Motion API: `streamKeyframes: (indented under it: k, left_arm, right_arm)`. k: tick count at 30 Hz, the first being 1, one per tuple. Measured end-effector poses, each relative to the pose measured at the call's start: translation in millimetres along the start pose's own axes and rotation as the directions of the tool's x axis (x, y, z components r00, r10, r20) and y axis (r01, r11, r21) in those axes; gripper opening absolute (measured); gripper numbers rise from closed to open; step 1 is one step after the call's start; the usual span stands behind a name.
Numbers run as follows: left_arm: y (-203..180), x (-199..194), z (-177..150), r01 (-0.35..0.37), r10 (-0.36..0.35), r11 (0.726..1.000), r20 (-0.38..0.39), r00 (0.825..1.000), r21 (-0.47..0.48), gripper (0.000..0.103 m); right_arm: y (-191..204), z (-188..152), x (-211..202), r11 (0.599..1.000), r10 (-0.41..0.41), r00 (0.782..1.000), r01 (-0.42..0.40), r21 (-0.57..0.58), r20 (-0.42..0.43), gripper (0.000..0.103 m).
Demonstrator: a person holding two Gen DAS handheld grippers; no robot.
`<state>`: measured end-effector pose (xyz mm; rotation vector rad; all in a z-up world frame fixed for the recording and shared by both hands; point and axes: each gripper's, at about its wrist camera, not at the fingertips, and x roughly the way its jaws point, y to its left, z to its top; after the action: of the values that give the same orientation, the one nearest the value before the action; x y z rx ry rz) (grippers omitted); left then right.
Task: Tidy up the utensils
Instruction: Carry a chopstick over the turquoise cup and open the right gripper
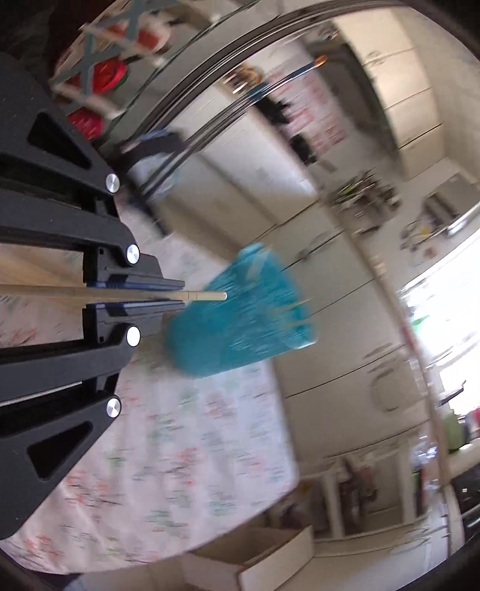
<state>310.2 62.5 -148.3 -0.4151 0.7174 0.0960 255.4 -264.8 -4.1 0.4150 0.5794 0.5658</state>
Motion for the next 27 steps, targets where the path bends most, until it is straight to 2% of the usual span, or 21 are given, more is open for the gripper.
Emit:
streamKeyframes:
  k: [5, 8, 11, 13, 17, 23, 27]
  left_arm:
    - [-2.4, -1.6, -1.0, 0.012, -0.012, 1.0, -0.012, 1.0, -0.004, 0.071]
    - [1.7, -3.4, -0.8, 0.027, -0.027, 0.999, -0.007, 1.0, -0.028, 0.071]
    - [7.0, -5.1, -0.7, 0.041, -0.041, 0.998, 0.005, 0.999, -0.057, 0.071]
    - [9.7, -5.5, -0.7, 0.046, -0.046, 0.996, 0.009, 0.999, -0.073, 0.07]
    - [11.7, -4.4, -0.5, 0.058, -0.057, 0.994, 0.014, 0.998, -0.088, 0.07]
    - [12.7, -3.2, -1.0, 0.07, -0.069, 0.994, 0.012, 0.998, -0.09, 0.07]
    - [15.7, -2.7, -0.9, 0.074, -0.073, 0.992, 0.014, 0.997, -0.103, 0.07]
  right_arm:
    - [37.9, 73.7, 22.9, 0.997, 0.057, 0.98, -0.045, -0.068, 0.191, 0.006]
    - [48.2, 106.9, 64.2, 0.995, 0.036, 0.962, -0.01, -0.096, 0.27, 0.006]
    - [43.1, 120.7, 95.9, 0.996, -0.03, 0.952, 0.055, -0.075, 0.303, 0.006]
    - [34.1, 122.4, 116.5, 0.993, -0.084, 0.951, 0.106, -0.056, 0.299, 0.006]
    - [20.2, 115.7, 126.2, 0.984, -0.149, 0.954, 0.168, -0.053, 0.259, 0.006]
    - [21.4, 101.2, 127.5, 0.978, -0.149, 0.973, 0.17, -0.117, 0.174, 0.006]
    - [21.0, 89.6, 99.5, 0.979, -0.14, 0.977, 0.161, -0.123, 0.162, 0.006]
